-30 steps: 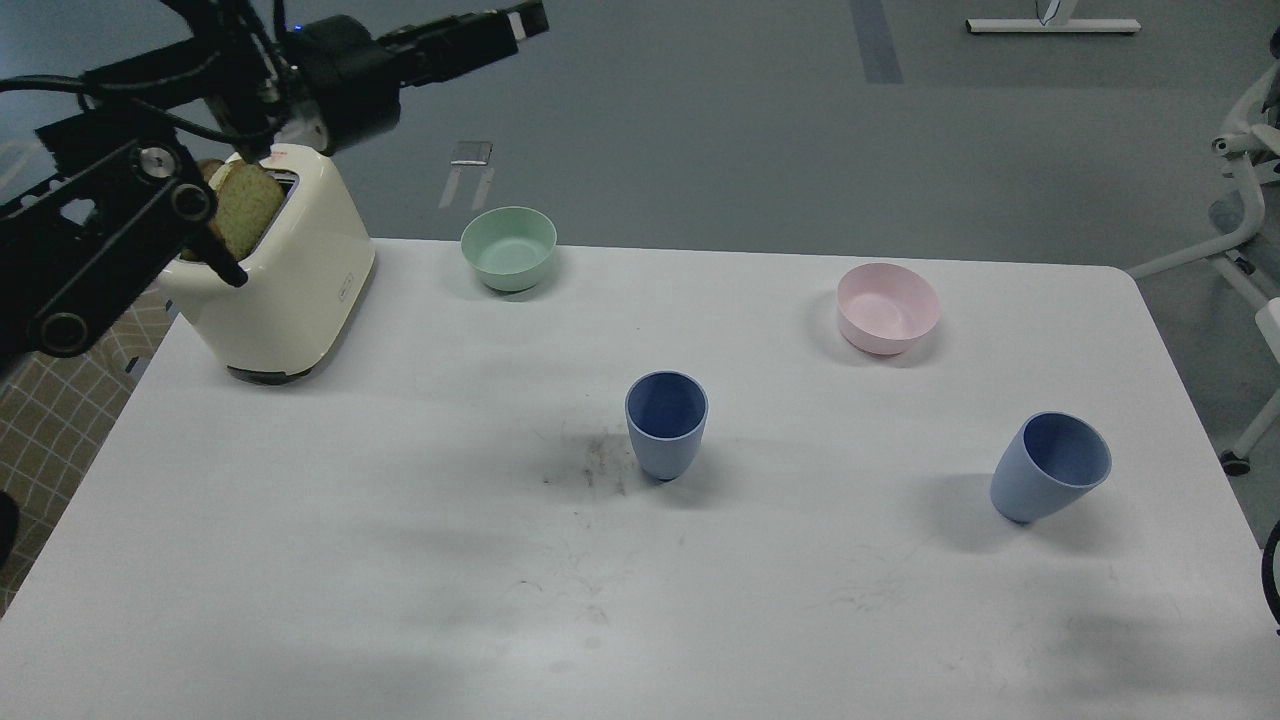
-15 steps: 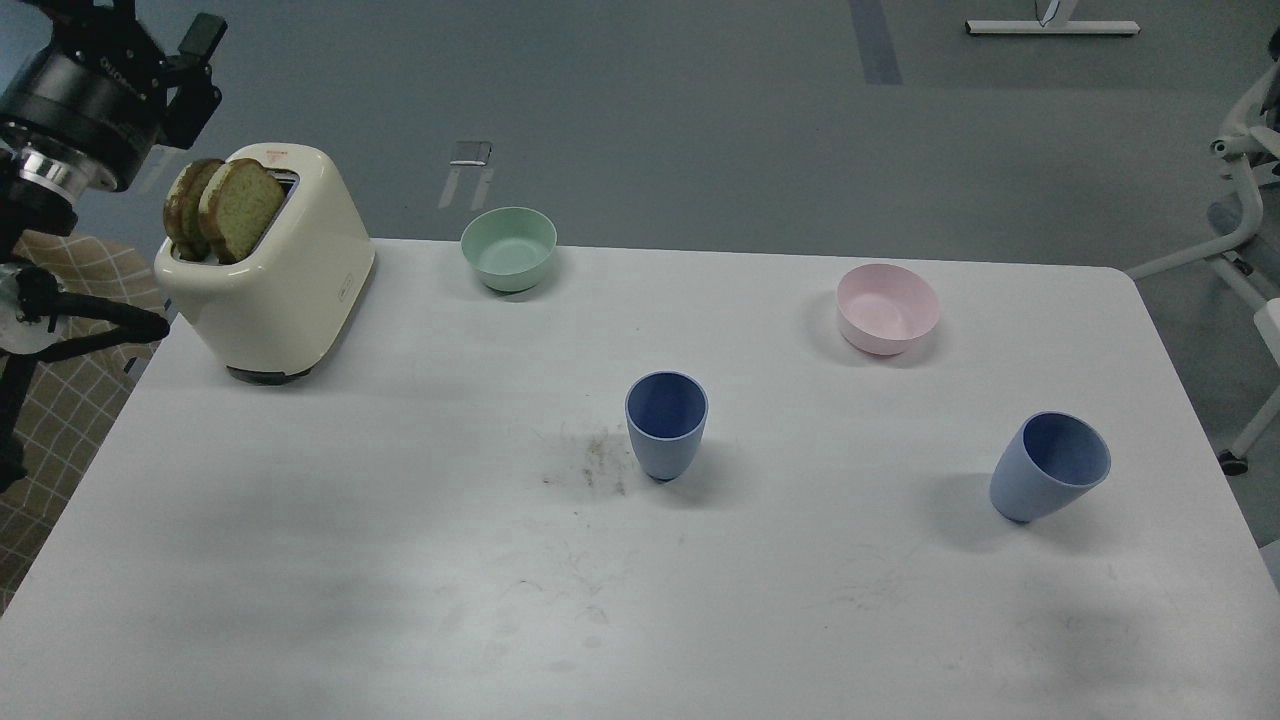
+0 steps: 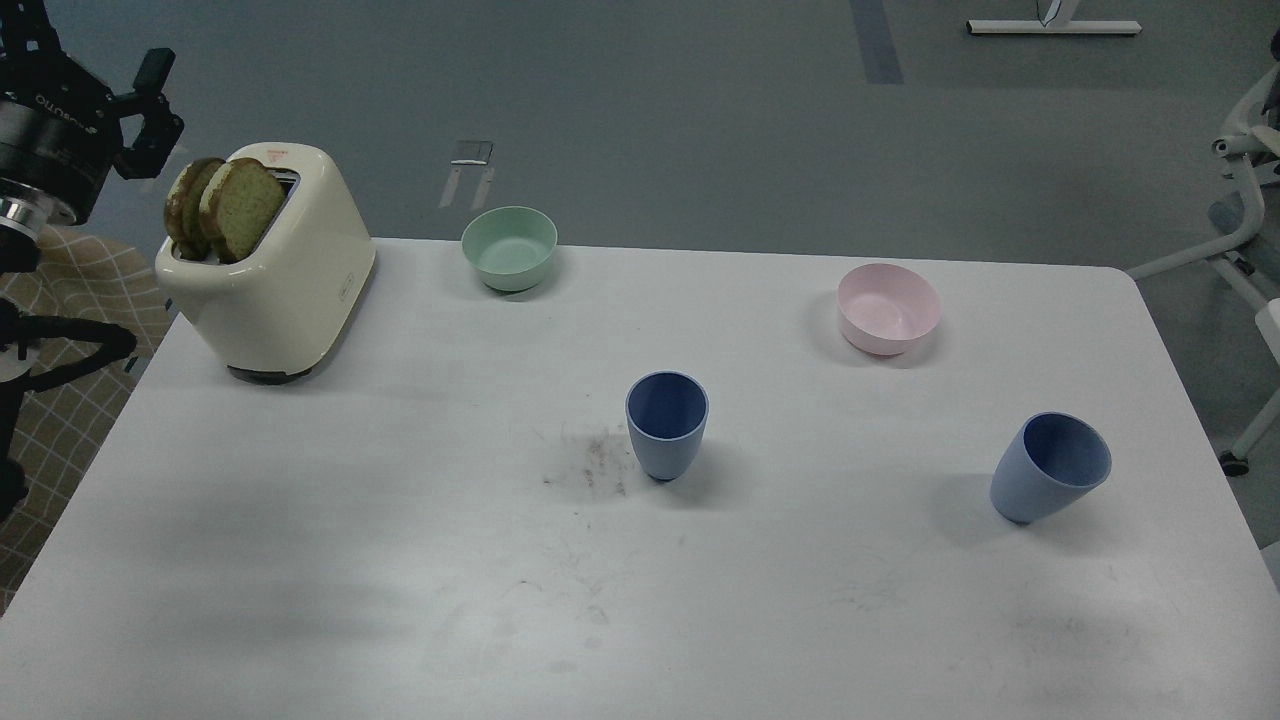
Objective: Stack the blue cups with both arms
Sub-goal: 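Release the cup and withdraw the left hand toward the toaster, then reach the right hand to the other blue cup and grasp it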
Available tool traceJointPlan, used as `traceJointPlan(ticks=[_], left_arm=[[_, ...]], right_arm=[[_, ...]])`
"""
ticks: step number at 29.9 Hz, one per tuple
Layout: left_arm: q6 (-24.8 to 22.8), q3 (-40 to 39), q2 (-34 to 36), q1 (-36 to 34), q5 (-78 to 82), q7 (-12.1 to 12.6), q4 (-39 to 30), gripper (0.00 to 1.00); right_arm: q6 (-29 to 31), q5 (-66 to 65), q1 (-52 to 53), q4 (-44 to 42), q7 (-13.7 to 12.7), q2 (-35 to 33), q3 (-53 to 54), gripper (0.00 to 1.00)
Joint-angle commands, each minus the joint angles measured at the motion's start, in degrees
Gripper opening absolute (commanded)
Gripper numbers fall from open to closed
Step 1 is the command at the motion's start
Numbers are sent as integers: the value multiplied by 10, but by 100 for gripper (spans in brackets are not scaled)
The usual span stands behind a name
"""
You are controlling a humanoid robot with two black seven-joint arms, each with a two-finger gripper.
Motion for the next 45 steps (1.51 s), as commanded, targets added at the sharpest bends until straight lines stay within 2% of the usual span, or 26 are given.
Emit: traceJointPlan(ticks=[1,10,16,24,36,45], left_arm=[[-1,-4,-2,7,-27,0,-1,98],[-2,-2,-8,7,-39,0,-7,98],[-1,-1,-9,7,-39,1,-14,98],[-9,0,-9,9,-40,1,-14,98],[-11,4,-23,9,-39,0,-13,98],[-9,5,-23,10,-39,0,-13,98]], right_arm=[[0,-63,-1,29,3,-81,-49,100],[0,-224,0,77,5,-148,-166,100],[0,-304,25,86,11,-162,-276,100],[0,-360,47,195,12,-224,-403,100],[0,-436,42,213,11,-212,-474,100],[0,-514,40,209,7,-156,-479,100]])
